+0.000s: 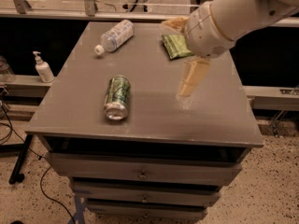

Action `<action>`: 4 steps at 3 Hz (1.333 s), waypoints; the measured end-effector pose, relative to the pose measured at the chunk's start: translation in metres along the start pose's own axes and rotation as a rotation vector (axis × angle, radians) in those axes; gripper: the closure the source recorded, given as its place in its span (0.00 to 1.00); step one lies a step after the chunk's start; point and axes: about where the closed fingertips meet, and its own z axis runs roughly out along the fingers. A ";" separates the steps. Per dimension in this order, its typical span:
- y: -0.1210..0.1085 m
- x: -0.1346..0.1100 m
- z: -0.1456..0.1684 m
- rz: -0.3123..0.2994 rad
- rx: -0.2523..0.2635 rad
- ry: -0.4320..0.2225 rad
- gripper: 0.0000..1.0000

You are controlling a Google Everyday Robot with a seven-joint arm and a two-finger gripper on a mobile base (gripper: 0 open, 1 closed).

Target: Place green can upright

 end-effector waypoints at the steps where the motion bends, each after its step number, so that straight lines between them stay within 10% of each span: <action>1: -0.023 -0.049 0.031 -0.215 0.023 -0.129 0.00; 4: -0.022 -0.059 0.034 -0.394 -0.035 -0.121 0.00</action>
Offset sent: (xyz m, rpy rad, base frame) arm 0.0089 0.0534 0.0067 0.0469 -0.0995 0.1860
